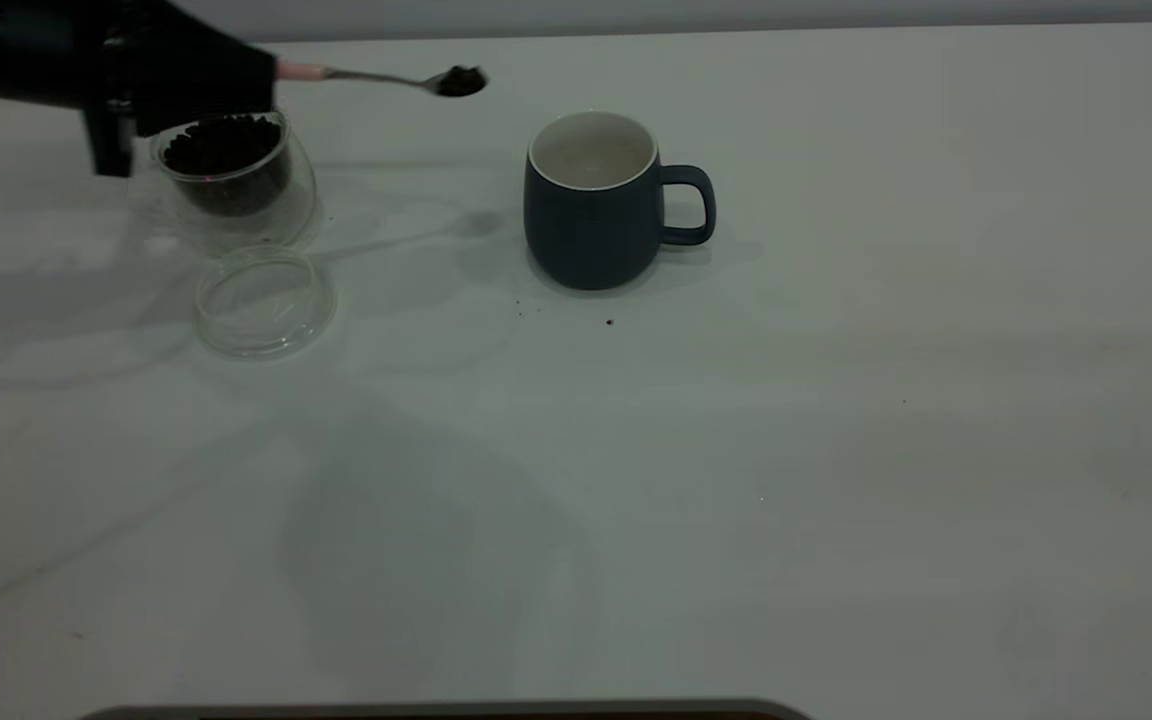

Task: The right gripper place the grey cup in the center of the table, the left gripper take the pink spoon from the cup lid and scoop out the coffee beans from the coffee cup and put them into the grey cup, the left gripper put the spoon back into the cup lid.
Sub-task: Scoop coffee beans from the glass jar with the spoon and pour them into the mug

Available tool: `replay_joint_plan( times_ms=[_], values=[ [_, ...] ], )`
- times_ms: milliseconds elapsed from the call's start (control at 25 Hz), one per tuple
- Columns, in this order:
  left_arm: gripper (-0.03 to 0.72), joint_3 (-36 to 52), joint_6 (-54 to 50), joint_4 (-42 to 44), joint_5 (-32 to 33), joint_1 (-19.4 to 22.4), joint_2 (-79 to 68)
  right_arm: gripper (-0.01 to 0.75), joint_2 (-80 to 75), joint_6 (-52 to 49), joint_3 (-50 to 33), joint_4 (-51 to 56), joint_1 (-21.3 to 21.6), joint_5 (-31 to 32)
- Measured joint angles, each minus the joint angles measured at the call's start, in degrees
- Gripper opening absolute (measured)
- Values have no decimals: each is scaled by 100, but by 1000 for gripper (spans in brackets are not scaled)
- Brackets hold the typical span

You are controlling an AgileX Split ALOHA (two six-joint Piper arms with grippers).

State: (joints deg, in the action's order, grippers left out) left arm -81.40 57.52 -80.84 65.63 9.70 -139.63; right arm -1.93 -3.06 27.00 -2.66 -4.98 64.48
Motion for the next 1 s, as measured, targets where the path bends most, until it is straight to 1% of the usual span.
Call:
replay_joint_plan(
  times_ms=[280,440,600,800,1000],
  values=[
    [124,0,90,-308,-4,-427,-42,570,0,0,0,0,0,0],
    [124,0,177,-400,-19,-599,-212,570,0,0,0,0,0,0],
    [124,0,317,-458,-210,-729,-354,570,0,0,0,0,0,0],
    [124,0,649,-792,-335,-901,-443,570,0,0,0,0,0,0],
    [124,0,1042,-836,-673,-1005,-450,570,0,0,0,0,0,0]
  ],
)
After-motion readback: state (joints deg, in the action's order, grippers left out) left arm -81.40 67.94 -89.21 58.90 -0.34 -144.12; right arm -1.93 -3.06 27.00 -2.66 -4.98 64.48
